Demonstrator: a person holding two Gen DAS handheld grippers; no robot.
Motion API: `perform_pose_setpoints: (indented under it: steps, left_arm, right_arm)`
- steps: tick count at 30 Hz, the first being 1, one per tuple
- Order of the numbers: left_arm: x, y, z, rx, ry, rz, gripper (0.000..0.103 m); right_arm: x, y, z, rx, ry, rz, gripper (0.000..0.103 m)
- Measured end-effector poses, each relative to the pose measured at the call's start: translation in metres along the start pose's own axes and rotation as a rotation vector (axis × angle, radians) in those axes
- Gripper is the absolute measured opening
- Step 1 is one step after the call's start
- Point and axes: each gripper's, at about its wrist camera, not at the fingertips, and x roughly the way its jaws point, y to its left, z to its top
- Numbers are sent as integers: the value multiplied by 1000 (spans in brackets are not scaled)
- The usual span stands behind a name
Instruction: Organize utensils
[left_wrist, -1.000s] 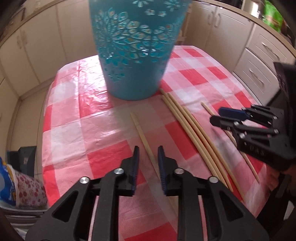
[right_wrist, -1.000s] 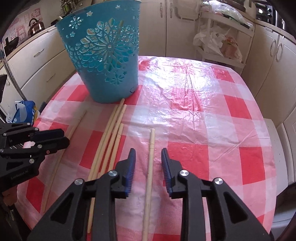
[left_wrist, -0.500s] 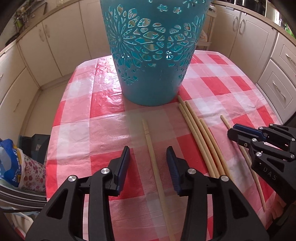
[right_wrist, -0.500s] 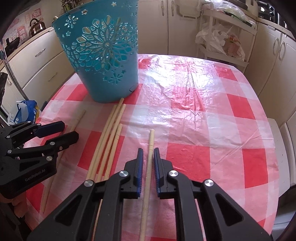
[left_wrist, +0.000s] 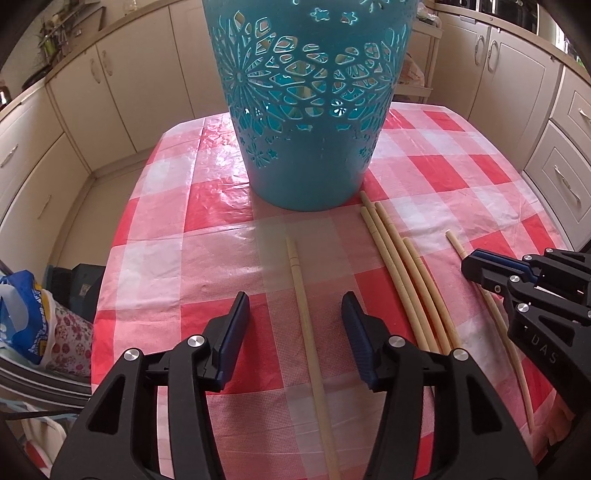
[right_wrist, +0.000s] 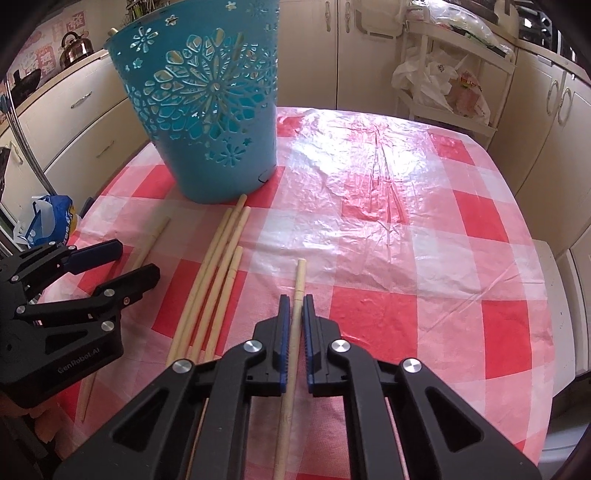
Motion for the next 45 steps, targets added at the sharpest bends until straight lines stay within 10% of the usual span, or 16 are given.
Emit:
perform_pose_setpoints:
  steps: [16,20,45]
  left_arm:
    - [0,0,-4,-16,-9,16,57]
    - [-4,-4,-5,4,-24,-14,25]
    - [-11,1,-10,-49,-58,-130,5]
  right_arm:
    - [3,0,3,-13,18,22,7]
    - [0,-3,1,25,7,43,6]
    - [-1,4,-2,-1,18,49,6]
